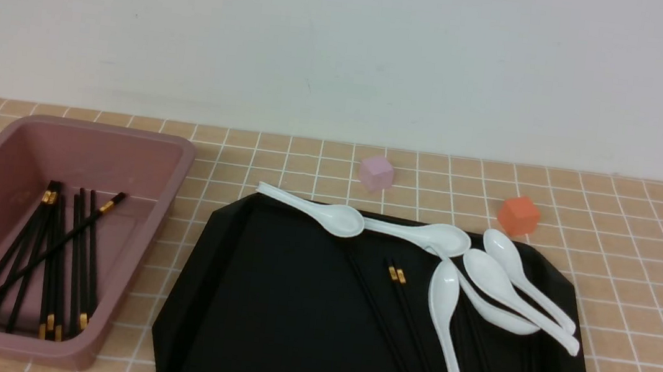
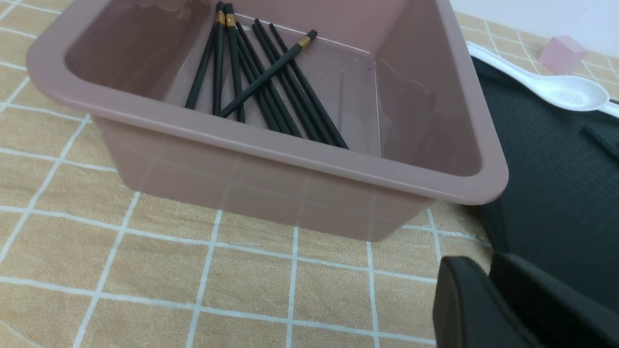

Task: On brown tablecloth take chopsticks from black tray and put them in box.
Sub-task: 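Move the gripper over the chopsticks on the black tray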

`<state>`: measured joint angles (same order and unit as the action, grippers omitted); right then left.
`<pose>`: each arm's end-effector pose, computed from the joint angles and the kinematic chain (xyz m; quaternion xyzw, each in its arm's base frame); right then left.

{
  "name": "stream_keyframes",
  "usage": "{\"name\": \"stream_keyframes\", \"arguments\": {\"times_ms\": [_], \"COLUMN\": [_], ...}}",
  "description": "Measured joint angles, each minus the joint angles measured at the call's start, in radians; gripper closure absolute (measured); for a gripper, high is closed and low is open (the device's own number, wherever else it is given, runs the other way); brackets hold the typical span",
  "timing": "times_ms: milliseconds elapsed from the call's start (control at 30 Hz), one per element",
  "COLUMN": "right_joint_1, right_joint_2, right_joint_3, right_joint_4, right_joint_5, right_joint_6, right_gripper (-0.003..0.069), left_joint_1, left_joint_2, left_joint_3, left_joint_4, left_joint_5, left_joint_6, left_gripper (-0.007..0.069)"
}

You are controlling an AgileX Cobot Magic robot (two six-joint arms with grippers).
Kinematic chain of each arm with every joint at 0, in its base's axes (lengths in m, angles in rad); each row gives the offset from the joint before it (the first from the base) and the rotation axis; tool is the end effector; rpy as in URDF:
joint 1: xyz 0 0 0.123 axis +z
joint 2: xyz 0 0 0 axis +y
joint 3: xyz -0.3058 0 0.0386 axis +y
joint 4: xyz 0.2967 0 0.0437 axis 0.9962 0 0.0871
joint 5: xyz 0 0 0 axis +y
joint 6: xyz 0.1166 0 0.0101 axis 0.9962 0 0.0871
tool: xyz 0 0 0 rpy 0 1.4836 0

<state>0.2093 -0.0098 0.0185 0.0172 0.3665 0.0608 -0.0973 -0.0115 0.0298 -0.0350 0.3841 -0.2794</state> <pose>0.1007 0.0221 0.1664 -0.0549 0.7994 0.0878 0.5919 0.1018 -0.0115 0.1600 -0.0828 0.8050 -0.1245 0.5741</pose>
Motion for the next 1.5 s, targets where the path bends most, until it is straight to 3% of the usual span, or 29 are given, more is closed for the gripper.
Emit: {"name": "stream_keyframes", "arguments": {"times_ms": [1233, 1333, 1500], "right_joint_1": [0.0, 0.0, 0.0], "right_joint_2": [0.0, 0.0, 0.0], "right_joint_3": [0.0, 0.004, 0.006], "right_joint_4": [-0.054, 0.004, 0.26], "right_joint_5": [-0.005, -0.035, -0.162], "right_joint_6": [0.001, 0.051, 0.253], "right_gripper": [0.0419, 0.0419, 0.0419], "left_joint_1": [0.0, 0.0, 0.0], "left_joint_2": [0.0, 0.0, 0.0], "left_joint_3": [0.0, 0.0, 0.0], "left_joint_4": [0.0, 0.0, 0.0], "left_joint_5": [0.0, 0.0, 0.0], "left_joint_6": [0.0, 0.0, 0.0], "left_gripper": [0.0513, 0.0511, 0.0509]}}
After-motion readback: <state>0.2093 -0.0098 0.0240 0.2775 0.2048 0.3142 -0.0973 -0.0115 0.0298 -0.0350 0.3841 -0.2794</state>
